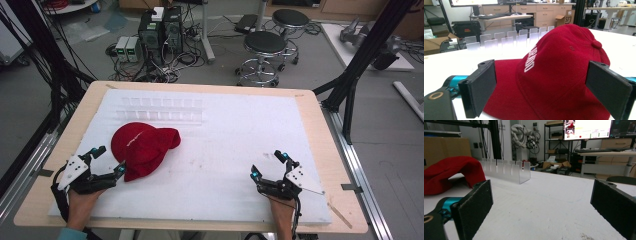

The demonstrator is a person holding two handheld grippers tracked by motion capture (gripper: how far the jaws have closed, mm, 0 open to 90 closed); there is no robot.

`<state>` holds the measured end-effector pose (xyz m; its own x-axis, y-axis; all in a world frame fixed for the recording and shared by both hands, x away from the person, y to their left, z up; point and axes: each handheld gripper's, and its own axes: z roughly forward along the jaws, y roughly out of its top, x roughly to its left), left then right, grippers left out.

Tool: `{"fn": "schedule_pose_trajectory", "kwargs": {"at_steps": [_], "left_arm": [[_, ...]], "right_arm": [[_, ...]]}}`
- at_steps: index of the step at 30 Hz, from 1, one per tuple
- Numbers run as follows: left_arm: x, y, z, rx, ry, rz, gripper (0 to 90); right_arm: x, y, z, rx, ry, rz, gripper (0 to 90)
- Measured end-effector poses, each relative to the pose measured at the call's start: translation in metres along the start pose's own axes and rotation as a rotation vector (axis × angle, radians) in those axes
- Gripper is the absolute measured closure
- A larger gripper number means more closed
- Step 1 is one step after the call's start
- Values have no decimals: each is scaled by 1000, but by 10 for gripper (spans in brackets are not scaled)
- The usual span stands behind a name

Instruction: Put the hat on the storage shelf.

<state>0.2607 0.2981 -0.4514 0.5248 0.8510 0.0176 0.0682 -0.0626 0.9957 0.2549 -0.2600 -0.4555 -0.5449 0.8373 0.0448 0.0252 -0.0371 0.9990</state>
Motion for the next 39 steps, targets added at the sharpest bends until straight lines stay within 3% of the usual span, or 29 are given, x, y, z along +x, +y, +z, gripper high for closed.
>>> {"fn": "schedule_pose_trajectory", "kwargs": {"at_steps": [10,20,39], "left_arm": [[-1,0,0,2,5,8,105],[1,0,0,3,14,-11,106],[1,1,3,28,-1,-9,105]], "right_arm": [[0,0,0,0,1,-3,31],[1,0,0,-1,-6,-7,31],[1,0,0,2,-3,-4,31]]}}
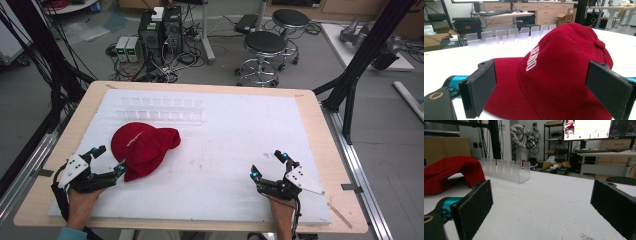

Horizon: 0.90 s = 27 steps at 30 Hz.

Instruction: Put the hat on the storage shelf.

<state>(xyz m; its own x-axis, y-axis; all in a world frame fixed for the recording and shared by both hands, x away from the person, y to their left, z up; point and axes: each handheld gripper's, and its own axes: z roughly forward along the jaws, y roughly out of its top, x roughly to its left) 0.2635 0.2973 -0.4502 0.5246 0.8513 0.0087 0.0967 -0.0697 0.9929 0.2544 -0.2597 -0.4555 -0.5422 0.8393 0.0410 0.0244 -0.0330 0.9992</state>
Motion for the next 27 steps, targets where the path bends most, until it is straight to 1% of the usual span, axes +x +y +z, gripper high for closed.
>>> {"fn": "schedule_pose_trajectory", "kwargs": {"at_steps": [2,8,13,14,15,16,17,20,21,22,27], "left_arm": [[-1,1,1,13,-6,10,106],[-5,5,2,13,-23,18,106],[-12,10,5,18,-45,49,106],[-14,11,6,19,-55,53,106],[-15,11,7,25,-63,52,106],[-18,11,8,39,-70,62,106],[-18,11,8,39,-70,62,105],[-23,11,10,58,-78,75,105],[-27,11,11,67,-84,85,106],[-27,11,11,67,-84,85,106],[-37,11,17,102,-76,136,106]], "right_arm": [[0,0,0,1,-2,0,31],[0,0,0,1,-2,0,32],[0,0,0,1,-2,0,32],[0,0,0,1,-1,1,31],[0,0,0,1,-1,1,31],[0,0,0,1,-1,1,31],[0,0,0,1,-1,1,31],[0,0,0,1,-1,1,31],[0,0,0,1,-1,1,31],[0,0,0,1,-1,1,31],[0,0,0,1,0,1,31]]}}
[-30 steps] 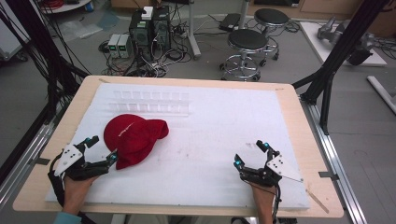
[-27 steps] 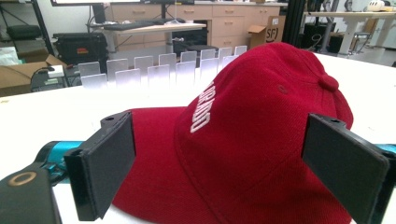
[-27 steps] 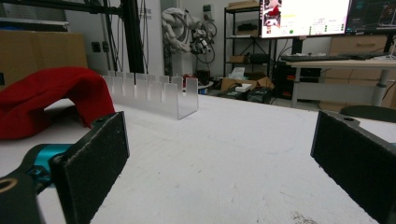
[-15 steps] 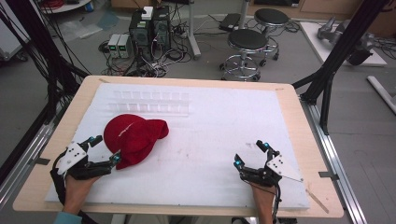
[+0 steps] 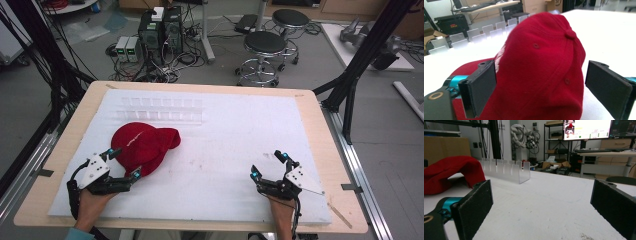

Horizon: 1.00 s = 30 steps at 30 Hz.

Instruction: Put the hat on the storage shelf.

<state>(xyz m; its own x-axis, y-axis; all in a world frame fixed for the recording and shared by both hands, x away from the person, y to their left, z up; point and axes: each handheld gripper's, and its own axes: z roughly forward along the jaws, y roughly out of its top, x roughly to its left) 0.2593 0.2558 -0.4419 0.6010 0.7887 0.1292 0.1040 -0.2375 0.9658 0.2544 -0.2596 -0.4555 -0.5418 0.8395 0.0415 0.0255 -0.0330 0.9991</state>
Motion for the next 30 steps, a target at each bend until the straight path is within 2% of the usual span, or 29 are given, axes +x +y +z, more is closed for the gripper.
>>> {"fn": "schedule_pose_trajectory", "kwargs": {"at_steps": [6,10,12,13,17,18,23,24,26,28,30], "left_arm": [[-7,0,5,26,8,28,106],[-6,-2,8,50,12,25,115],[-5,-4,9,66,17,19,145],[-5,-3,9,65,23,18,204],[-6,-3,11,89,48,18,233],[-6,-3,12,91,54,17,282],[-6,-2,15,113,79,16,369],[-6,-2,16,116,82,15,427],[-5,-2,16,116,86,7,459],[-5,-1,14,103,92,1,565],[-6,-1,14,92,86,-22,651]], "right_arm": [[0,0,0,0,0,-1,31],[0,0,0,0,-1,-1,31],[0,0,0,-1,-2,0,31],[0,0,0,0,-4,0,32],[0,0,0,2,-7,1,32],[0,0,0,1,-8,-2,32],[0,0,1,2,-7,-3,32],[0,0,1,2,-7,0,32],[0,0,1,2,-7,-3,32],[0,0,1,4,-6,0,32],[0,0,1,4,-6,1,32]]}}
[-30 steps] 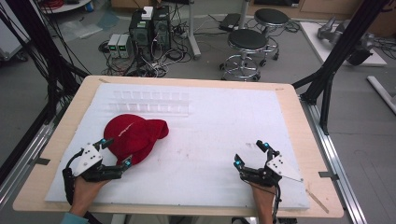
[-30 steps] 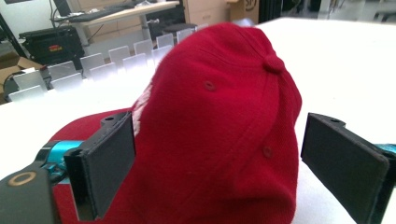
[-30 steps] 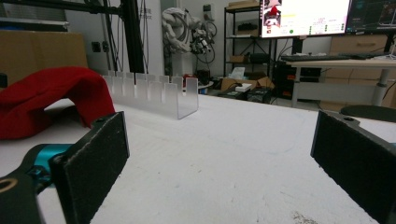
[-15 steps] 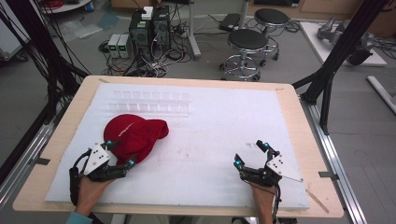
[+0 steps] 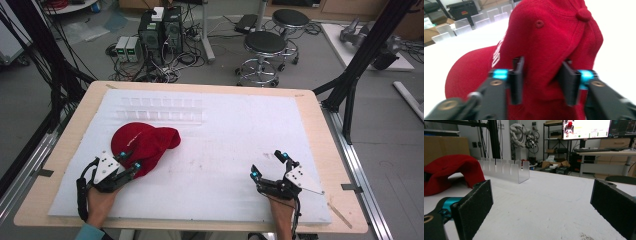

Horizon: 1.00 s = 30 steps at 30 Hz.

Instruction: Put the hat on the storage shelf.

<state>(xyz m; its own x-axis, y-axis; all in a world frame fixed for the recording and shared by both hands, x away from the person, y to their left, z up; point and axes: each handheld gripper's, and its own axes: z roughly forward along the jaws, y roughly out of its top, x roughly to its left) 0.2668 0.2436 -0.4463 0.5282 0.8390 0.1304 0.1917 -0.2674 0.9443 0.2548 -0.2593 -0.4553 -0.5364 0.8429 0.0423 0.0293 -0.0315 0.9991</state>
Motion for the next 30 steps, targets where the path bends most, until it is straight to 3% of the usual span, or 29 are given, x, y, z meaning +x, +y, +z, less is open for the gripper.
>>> {"fn": "schedule_pose_trajectory", "kwargs": {"at_steps": [1,3,9,20,30], "left_arm": [[-1,1,1,-6,-6,-4,700],[-3,1,2,-9,-13,-11,715],[-7,5,5,-30,-38,-79,807],[-26,26,15,-70,-79,-121,834],[-55,42,30,-95,-130,-148,838]], "right_arm": [[0,0,0,0,0,-1,32],[0,0,0,1,0,1,32],[0,0,0,4,-1,3,32],[-1,0,1,2,-1,2,32],[-1,0,1,2,1,2,32]]}}
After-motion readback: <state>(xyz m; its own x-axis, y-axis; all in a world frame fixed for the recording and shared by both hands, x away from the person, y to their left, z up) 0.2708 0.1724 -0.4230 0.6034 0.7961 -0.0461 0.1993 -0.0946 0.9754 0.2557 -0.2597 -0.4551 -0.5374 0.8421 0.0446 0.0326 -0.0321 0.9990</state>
